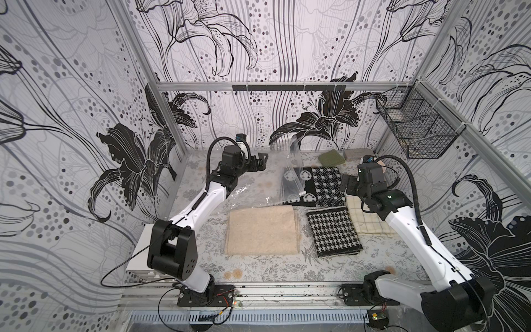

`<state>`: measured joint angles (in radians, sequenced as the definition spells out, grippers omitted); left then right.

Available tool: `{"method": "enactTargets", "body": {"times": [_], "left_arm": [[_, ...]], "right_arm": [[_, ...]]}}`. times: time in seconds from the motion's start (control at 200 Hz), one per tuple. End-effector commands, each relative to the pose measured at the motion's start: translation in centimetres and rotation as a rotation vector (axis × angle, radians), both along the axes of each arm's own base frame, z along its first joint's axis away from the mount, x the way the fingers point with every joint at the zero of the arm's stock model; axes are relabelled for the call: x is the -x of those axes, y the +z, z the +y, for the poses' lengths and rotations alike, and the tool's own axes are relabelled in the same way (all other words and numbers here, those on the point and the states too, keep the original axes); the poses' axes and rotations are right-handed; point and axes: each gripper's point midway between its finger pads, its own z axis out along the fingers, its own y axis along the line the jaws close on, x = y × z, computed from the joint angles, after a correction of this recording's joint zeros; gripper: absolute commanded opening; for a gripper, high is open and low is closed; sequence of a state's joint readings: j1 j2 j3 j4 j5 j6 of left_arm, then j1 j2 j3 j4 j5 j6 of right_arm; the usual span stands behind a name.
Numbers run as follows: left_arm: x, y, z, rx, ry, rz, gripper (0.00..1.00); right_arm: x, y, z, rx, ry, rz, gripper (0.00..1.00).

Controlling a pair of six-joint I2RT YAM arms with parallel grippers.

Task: Take the scarf out of the vacuum bag
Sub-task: Place the vacuum bag at the center of the board, then reset both arms

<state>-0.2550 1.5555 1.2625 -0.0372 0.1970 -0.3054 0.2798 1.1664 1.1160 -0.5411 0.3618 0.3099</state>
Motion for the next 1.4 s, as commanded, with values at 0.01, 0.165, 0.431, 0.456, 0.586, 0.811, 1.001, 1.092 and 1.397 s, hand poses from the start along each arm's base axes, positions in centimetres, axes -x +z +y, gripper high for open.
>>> {"method": "enactTargets", "body": {"times": [0.01,0.165,0.431,0.456,0.586,0.811,1.001,1.092,1.397], "left_arm": [[0.0,2.1,1.9,-0.003,0.079,-0.048,0.99],[-0.4,2.3,2.8,0.006,0.125,-0.041,0.99],[-0.5,3.2,4.9,-0.019,0.232,-0.057,0.99],[-0.4,3.1,5.1,-0.021,0.238,-0.056,0.99],[-0.9,1.7,4.6,-0.045,0.211,-0.016,0.99],[-2.0,0.6,2.0,-0.008,0.114,0.031,0.99],[-1.2,1.0,3.3,-0.028,0.184,-0.017,0.99],[-0.6,0.5,4.7,-0.071,0.241,-0.002,0.99],[5.6,0.8,9.0,-0.108,0.396,-0.022,0.99]], "right_arm": [[-0.6,0.5,-0.9,0.000,-0.054,-0.032,1.00],[-1.2,0.0,-1.1,0.003,-0.072,-0.018,1.00],[-1.7,-0.3,-1.9,-0.009,-0.102,-0.017,1.00],[-1.8,-0.3,-1.8,-0.010,-0.096,-0.016,1.00],[-2.8,-1.3,0.2,-0.047,0.007,0.027,1.00],[-3.6,-4.4,4.6,-0.191,0.185,0.137,1.00],[-2.6,-4.3,3.3,-0.141,0.148,0.136,1.00],[-2.2,-4.4,1.8,-0.101,0.078,0.133,1.00],[-0.9,-3.8,-2.4,-0.060,-0.172,0.030,1.00]]}}
